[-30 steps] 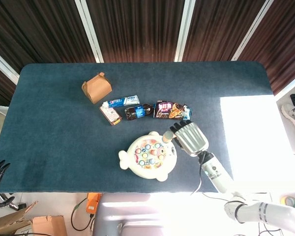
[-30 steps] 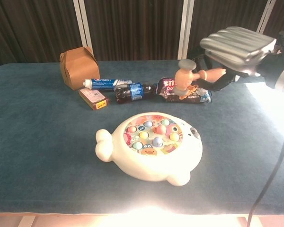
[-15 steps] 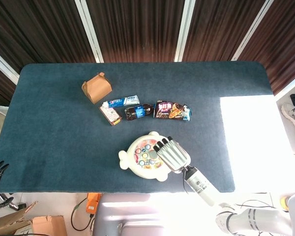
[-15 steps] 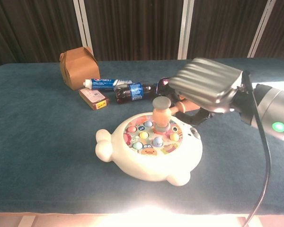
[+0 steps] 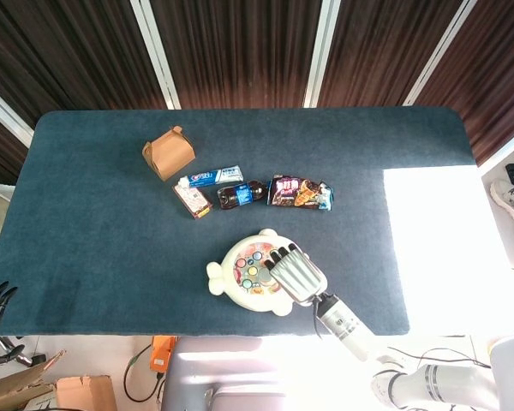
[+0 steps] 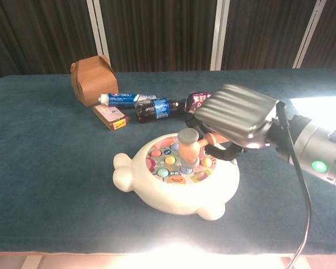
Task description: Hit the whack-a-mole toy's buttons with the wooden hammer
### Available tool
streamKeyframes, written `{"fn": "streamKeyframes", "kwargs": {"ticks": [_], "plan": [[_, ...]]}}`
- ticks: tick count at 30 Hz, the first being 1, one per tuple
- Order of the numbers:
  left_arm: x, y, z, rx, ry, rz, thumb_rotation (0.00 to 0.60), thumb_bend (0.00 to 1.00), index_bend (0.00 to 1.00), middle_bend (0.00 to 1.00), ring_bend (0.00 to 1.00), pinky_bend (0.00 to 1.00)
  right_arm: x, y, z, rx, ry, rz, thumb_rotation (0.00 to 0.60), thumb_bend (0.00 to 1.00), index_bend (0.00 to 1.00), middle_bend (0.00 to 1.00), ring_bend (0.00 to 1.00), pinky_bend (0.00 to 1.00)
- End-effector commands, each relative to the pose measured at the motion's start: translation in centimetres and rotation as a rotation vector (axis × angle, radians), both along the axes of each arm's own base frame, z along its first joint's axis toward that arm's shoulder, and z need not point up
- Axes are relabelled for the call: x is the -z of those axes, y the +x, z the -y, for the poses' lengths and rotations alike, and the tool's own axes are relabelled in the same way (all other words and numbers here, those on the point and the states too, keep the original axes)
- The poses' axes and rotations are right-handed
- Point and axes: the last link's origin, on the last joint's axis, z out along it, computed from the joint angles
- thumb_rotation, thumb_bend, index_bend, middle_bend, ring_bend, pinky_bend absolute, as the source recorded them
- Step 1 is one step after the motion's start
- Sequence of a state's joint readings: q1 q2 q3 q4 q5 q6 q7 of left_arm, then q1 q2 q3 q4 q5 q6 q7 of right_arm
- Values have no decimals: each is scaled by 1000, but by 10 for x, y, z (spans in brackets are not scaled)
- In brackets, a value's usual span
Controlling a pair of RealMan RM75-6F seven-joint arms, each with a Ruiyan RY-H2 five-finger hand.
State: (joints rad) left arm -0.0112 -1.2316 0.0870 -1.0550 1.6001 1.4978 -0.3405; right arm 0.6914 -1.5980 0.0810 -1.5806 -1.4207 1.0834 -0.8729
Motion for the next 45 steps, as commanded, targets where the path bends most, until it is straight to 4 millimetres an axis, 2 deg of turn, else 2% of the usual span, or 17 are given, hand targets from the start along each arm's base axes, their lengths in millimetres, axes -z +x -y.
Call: {"fn": "streamKeyframes", "kwargs": {"ticks": [1,9,16,20,27,38,45], "plan": [[0,0,0,-1,0,0,600,138,0,0,0,70,2,-1,0,5,3,-5,600,520,985,662,528,617],[0,-1,0,-1,2,1,600,140,0,0,0,70,10,-4,2,20,15,-17,600,520,985,663,528,618],[-2,-1,1,2,10,0,600,144,0,0,0,70,-2,2,7,25,-16,51,600,520,984,663,528,618],[-2,-1,0,2,8,0,600,145,0,0,0,70,-10,4,18,53,-51,83,600,521,985,663,528,618],[-2,-3,0,-4,7,-1,600,144,0,0,0,70,-2,4,27,80,-54,73,600,520,984,664,528,618],[-2,-6,0,-13,5,3,600,144,0,0,0,70,13,-7,30,102,-52,6,600,520,985,664,528,618],[-2,-6,1,-13,11,5,600,145,0,0,0,70,6,-7,32,108,-64,42,600,521,984,664,528,621]]}}
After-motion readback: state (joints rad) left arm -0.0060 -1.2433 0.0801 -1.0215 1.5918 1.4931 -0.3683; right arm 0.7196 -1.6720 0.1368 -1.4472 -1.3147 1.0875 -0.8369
